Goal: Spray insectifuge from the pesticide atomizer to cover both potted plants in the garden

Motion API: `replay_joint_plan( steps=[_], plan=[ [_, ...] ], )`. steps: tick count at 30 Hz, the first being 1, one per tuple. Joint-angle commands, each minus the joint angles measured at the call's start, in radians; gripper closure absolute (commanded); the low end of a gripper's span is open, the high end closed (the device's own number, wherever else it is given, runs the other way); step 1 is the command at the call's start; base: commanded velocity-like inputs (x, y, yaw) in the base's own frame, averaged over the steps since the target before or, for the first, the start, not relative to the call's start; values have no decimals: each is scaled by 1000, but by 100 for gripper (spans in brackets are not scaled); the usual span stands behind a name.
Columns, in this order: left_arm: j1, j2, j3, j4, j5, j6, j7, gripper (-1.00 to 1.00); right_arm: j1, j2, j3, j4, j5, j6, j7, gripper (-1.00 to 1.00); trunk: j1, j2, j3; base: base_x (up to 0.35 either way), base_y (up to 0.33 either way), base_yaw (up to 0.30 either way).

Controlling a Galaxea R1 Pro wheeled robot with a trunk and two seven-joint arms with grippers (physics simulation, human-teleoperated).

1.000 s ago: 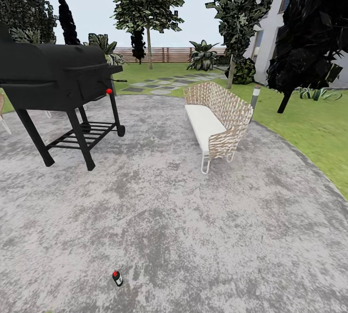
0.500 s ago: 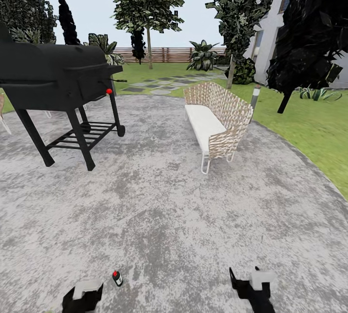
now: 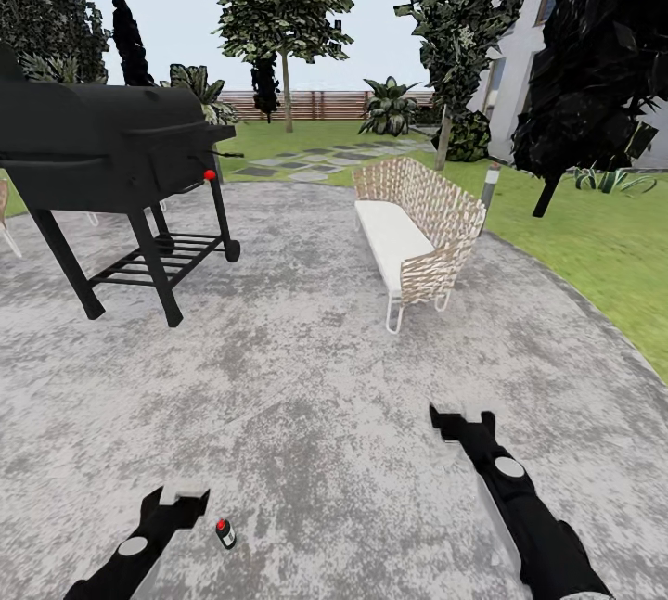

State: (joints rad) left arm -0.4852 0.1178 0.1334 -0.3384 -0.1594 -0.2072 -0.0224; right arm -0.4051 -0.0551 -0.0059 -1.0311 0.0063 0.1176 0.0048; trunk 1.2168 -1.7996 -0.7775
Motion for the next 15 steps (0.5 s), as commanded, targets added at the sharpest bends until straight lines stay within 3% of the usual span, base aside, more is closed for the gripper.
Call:
replay_joint_plan(
  steps=[1, 4, 8, 15],
  plan=[
    [0, 0, 8, 0, -18, -4, -2, -100, -2, -1, 0, -4, 1, 7, 1, -100, 0, 0, -1, 0, 0, 0],
    [2, 2, 10, -2, -54, -4, -3, -100, -6, -16, 0, -13, 1, 13, 0, -100, 0, 0, -1, 0, 0, 0],
    [2, 7, 11, 1, -60, -15, -6, -100, -8, -55, 1, -22, 0, 16, -2, -100, 15, -28, -13, 0, 0, 0],
    [2, 8, 12, 9, -59, -18, -21, -100, -8, -58, 3, -38, 1, 16, -2, -100, 42, -77, -35, 0, 0, 0]
  ],
)
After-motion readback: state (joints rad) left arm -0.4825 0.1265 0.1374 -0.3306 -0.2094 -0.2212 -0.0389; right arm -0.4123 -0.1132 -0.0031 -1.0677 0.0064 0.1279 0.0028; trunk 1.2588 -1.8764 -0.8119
